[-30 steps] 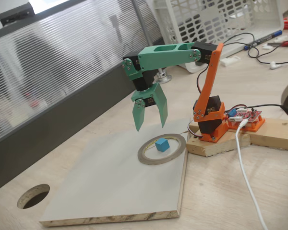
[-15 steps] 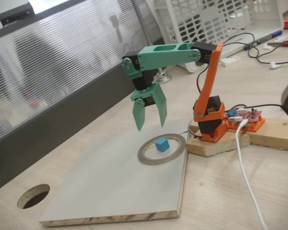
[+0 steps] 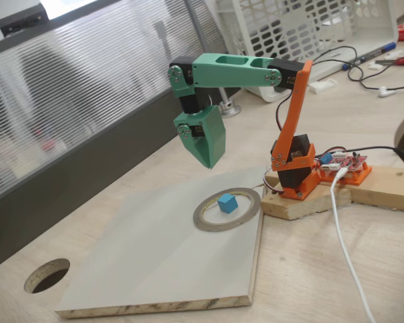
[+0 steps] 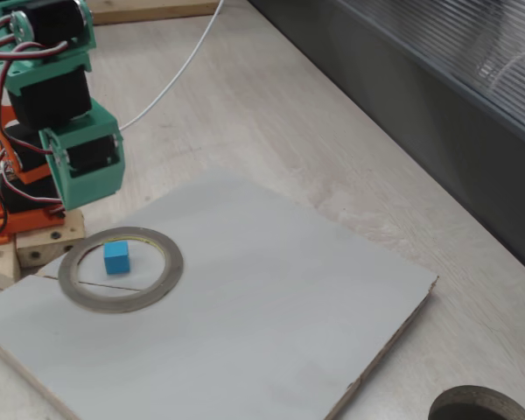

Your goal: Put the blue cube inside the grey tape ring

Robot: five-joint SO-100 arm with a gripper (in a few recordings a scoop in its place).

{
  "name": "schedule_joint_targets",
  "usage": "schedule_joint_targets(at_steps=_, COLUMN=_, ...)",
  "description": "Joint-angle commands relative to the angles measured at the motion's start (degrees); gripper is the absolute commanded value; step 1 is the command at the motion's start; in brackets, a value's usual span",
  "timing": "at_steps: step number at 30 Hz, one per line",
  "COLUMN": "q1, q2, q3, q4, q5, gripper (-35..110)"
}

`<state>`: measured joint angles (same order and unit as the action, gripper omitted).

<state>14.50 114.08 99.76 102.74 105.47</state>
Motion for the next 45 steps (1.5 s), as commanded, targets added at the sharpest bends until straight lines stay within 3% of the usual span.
schedule_joint_targets(at_steps=1, q1=0.53, q2=1.05, q3=-1.41, q4=0.97, q5=1.05, gripper=1)
schedule_joint_targets(at_steps=15, q1=0.09, q2=1.14, q3=-1.41, q4=6.06, q5=0.88, gripper=1)
schedule_joint_targets(at_steps=45, q1=0.53, q2=0.18, q3=-1.41, q4=6.68, q5=1.32, gripper=1)
